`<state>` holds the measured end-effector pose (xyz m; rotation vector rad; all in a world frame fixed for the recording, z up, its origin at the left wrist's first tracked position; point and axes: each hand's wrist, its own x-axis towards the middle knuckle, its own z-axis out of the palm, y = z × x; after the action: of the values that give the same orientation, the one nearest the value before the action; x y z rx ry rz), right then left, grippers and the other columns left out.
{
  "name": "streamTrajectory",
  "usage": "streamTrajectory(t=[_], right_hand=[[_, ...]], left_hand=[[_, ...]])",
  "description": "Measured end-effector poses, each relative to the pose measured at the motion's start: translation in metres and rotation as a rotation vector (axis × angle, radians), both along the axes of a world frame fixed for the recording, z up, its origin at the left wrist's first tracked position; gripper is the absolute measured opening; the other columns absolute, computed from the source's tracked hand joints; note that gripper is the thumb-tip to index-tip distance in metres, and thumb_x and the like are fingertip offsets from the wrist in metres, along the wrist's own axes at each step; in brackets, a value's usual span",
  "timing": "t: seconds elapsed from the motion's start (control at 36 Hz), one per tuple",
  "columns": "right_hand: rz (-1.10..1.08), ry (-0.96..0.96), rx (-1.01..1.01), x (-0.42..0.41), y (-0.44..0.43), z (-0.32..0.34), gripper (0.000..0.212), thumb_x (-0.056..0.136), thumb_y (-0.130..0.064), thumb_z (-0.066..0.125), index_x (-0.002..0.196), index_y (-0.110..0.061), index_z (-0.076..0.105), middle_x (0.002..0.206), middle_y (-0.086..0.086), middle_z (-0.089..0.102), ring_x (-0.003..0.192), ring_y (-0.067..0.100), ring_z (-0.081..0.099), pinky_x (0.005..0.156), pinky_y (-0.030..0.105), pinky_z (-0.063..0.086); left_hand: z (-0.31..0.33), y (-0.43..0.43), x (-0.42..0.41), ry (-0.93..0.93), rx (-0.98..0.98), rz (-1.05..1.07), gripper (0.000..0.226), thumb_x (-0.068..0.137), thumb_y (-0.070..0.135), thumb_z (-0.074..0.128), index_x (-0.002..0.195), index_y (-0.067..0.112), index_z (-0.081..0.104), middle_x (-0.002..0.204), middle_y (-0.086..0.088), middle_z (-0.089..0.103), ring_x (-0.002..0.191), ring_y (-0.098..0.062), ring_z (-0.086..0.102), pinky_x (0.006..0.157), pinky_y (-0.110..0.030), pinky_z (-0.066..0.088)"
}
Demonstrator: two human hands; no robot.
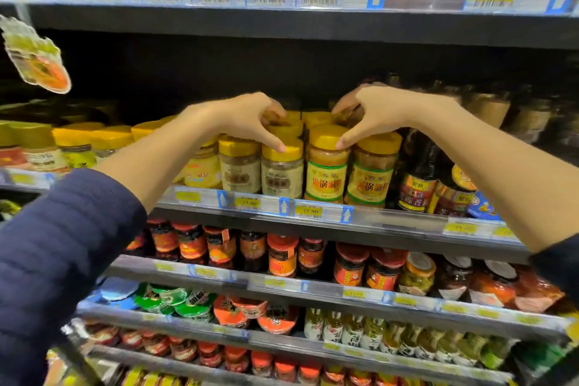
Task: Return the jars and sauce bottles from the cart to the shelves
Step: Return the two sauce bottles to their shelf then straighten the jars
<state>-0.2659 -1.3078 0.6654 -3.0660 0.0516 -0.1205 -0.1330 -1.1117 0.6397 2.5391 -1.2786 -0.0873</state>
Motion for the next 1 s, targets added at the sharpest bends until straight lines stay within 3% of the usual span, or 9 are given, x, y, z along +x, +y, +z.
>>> streamTrajectory(t=[0.17,0.36,0.47,0.58,0.75,1.0], right_hand=[[0.026,0.000,-0.038,0.028,0.044,-0.002,0.077,0.068,-0.054,0.072,0.134,-0.023,0.047,0.137,0.003,0.050,0.123,0.024,0.049,0.100,0.041,0.046],[-0.038,0.070,-0.098,0.062,0.078,-0.011,0.077,0.069,-0.060,0.067,0.133,-0.021,0.048,0.141,0.002,0.042,0.126,0.024,0.043,0.103,0.039,0.042],[-0.148,0.115,-0.110,0.074,0.084,-0.022,0.088,0.066,-0.067,0.066,0.136,-0.021,0.041,0.144,0.004,0.036,0.128,0.026,0.040,0.096,0.036,0.041],[-0.230,0.107,-0.097,0.079,0.086,-0.027,0.091,0.066,-0.065,0.067,0.139,-0.017,0.038,0.143,0.007,0.036,0.127,0.027,0.042,0.096,0.037,0.041],[-0.271,0.138,-0.092,0.079,0.091,-0.027,0.092,0.066,-0.061,0.070,0.140,-0.018,0.037,0.141,0.008,0.040,0.126,0.028,0.043,0.096,0.036,0.041],[-0.246,0.195,-0.098,0.077,0.097,-0.022,0.078,0.074,-0.051,0.068,0.140,-0.020,0.040,0.140,0.005,0.044,0.126,0.026,0.043,0.091,0.028,0.038]], left_hand=[[0.001,0.039,0.029,-0.074,0.044,0.065,0.075,0.070,0.039,0.076,0.135,0.017,0.044,0.136,-0.004,0.051,0.121,-0.020,0.051,0.100,-0.033,0.044],[-0.003,0.057,0.053,-0.097,0.130,0.034,0.085,0.067,0.056,0.071,0.137,0.016,0.042,0.139,-0.002,0.048,0.125,-0.020,0.048,0.104,-0.035,0.042],[-0.008,0.057,0.063,-0.111,0.163,-0.006,0.085,0.068,0.063,0.066,0.136,0.014,0.044,0.137,-0.001,0.050,0.121,-0.018,0.051,0.100,-0.030,0.043],[-0.012,0.052,0.071,-0.136,0.182,-0.029,0.083,0.071,0.063,0.063,0.136,0.016,0.044,0.137,0.000,0.047,0.121,-0.019,0.049,0.095,-0.028,0.042],[-0.012,0.051,0.079,-0.106,0.185,-0.034,0.092,0.056,0.072,0.067,0.130,0.021,0.049,0.130,0.002,0.051,0.115,-0.018,0.053,0.098,-0.041,0.048],[-0.013,0.052,0.081,-0.094,0.179,-0.074,0.089,0.058,0.067,0.069,0.130,0.018,0.050,0.125,-0.001,0.058,0.112,-0.017,0.056,0.096,-0.038,0.049]])
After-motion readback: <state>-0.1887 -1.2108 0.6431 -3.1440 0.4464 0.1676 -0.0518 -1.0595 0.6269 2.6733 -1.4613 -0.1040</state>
